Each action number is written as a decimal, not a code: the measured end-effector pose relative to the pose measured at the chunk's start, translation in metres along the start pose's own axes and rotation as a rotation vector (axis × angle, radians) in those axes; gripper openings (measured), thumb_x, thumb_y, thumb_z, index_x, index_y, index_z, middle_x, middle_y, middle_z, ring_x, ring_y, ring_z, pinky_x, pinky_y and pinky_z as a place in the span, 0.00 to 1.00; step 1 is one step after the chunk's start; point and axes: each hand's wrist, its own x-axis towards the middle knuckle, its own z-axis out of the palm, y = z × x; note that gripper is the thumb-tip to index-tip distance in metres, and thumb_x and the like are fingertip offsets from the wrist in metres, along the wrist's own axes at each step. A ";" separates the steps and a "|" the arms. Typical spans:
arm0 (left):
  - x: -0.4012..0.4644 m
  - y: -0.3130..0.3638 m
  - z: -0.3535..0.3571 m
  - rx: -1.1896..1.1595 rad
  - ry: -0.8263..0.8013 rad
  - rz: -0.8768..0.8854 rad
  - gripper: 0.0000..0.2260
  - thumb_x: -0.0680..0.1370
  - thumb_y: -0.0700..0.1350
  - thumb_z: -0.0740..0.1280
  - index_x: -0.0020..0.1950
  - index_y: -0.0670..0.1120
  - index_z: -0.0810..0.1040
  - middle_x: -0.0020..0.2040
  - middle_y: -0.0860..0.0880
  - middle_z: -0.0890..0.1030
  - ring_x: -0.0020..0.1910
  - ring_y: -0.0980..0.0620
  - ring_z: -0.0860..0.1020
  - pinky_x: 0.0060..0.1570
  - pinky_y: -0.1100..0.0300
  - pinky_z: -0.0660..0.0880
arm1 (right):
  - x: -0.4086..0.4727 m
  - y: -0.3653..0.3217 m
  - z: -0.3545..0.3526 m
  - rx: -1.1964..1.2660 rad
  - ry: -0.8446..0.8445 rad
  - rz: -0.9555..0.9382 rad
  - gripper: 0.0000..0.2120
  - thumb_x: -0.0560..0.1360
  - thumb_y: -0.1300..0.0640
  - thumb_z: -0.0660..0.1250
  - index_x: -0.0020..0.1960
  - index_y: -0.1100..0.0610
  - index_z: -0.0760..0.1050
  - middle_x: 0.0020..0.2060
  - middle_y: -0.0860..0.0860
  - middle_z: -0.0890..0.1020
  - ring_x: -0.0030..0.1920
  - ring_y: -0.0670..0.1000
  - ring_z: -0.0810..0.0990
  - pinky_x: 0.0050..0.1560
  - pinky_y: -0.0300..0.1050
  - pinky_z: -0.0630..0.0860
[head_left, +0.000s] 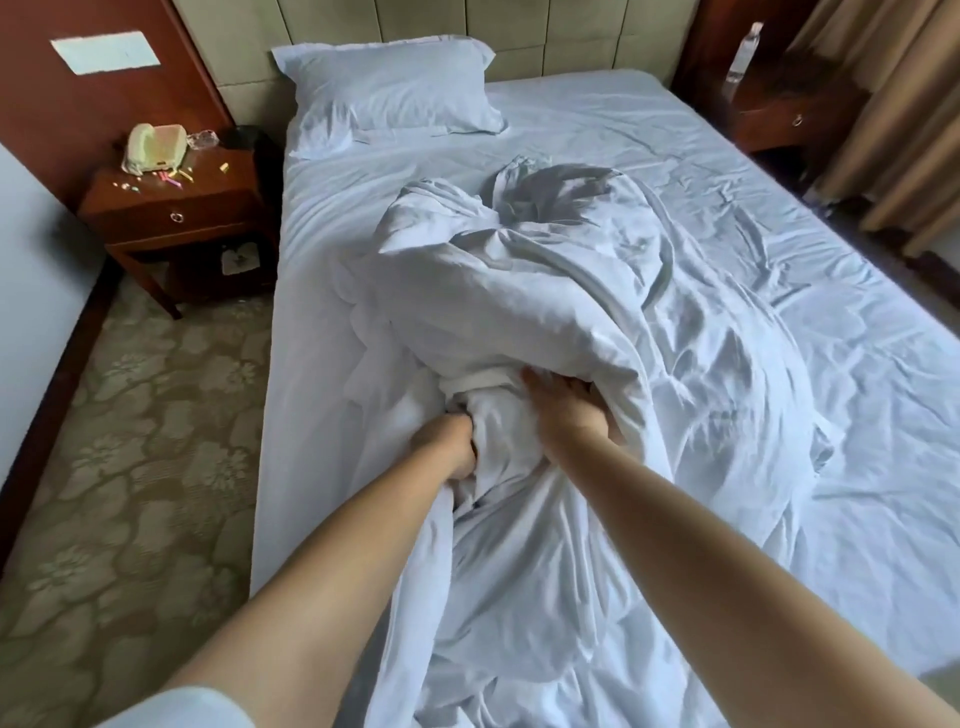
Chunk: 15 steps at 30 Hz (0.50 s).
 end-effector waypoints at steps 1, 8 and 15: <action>0.003 0.001 0.002 0.018 0.013 -0.035 0.18 0.78 0.45 0.62 0.68 0.44 0.70 0.65 0.43 0.75 0.63 0.43 0.75 0.58 0.53 0.74 | -0.002 -0.004 0.008 -0.009 -0.016 -0.012 0.34 0.79 0.49 0.56 0.78 0.47 0.41 0.77 0.50 0.46 0.76 0.57 0.47 0.75 0.52 0.42; 0.001 -0.017 0.012 -0.042 0.003 -0.097 0.17 0.82 0.42 0.53 0.69 0.41 0.70 0.66 0.41 0.74 0.64 0.41 0.73 0.63 0.50 0.70 | -0.038 -0.022 0.046 0.119 -0.015 -0.182 0.47 0.71 0.45 0.64 0.77 0.46 0.35 0.76 0.58 0.36 0.74 0.61 0.31 0.72 0.56 0.31; -0.046 -0.040 0.004 -0.058 0.063 0.014 0.10 0.78 0.39 0.60 0.58 0.38 0.76 0.58 0.40 0.78 0.56 0.42 0.78 0.53 0.54 0.74 | -0.097 -0.060 0.058 0.080 0.083 -0.247 0.40 0.69 0.35 0.64 0.74 0.38 0.47 0.76 0.61 0.41 0.75 0.65 0.39 0.73 0.63 0.41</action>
